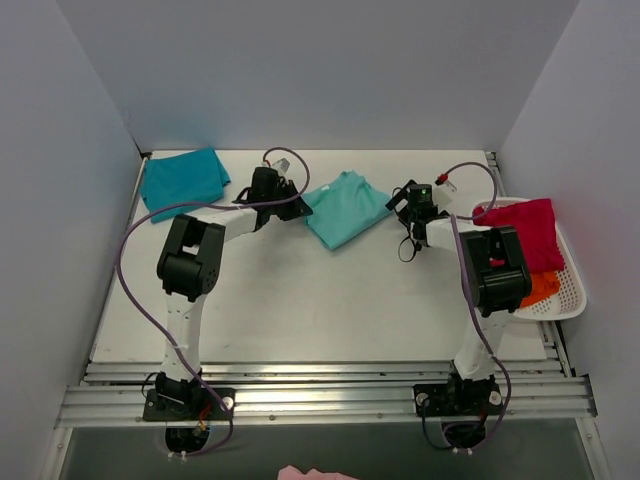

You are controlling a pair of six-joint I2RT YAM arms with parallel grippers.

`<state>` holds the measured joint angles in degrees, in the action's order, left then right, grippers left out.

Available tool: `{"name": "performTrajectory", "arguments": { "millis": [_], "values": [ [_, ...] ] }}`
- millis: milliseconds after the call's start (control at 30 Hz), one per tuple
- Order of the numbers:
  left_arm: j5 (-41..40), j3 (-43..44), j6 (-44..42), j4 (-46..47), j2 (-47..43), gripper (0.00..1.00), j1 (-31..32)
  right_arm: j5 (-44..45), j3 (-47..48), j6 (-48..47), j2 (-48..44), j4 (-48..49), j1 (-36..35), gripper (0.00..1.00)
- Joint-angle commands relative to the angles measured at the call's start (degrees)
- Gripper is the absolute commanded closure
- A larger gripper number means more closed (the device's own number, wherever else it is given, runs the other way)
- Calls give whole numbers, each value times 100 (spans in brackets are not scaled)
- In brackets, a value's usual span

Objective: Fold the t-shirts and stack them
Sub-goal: Put the neatly folded tshirt into the corner of the board with the left arm

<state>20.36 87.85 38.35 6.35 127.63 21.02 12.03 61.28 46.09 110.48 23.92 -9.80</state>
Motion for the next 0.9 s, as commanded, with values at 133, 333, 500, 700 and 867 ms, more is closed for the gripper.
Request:
{"name": "performTrajectory", "arguments": {
  "millis": [133, 333, 500, 700, 867],
  "values": [
    [108, 399, -143, -55, 218, 98, 17, -43, 16, 50, 70, 139, 128, 1],
    [161, 609, -161, -116, 183, 98, 17, -69, 16, 67, 123, 174, 172, 1],
    [231, 996, -179, -380, 139, 98, 17, -78, 33, 58, 185, 200, 198, 1],
    [232, 1620, -257, -826, 25, 98, -10, -122, 34, 50, 237, 236, 242, 2],
    [249, 2366, -310, -1180, 279, 98, -141, -157, 7, 58, 255, 279, 277, 2]
  ]
}}
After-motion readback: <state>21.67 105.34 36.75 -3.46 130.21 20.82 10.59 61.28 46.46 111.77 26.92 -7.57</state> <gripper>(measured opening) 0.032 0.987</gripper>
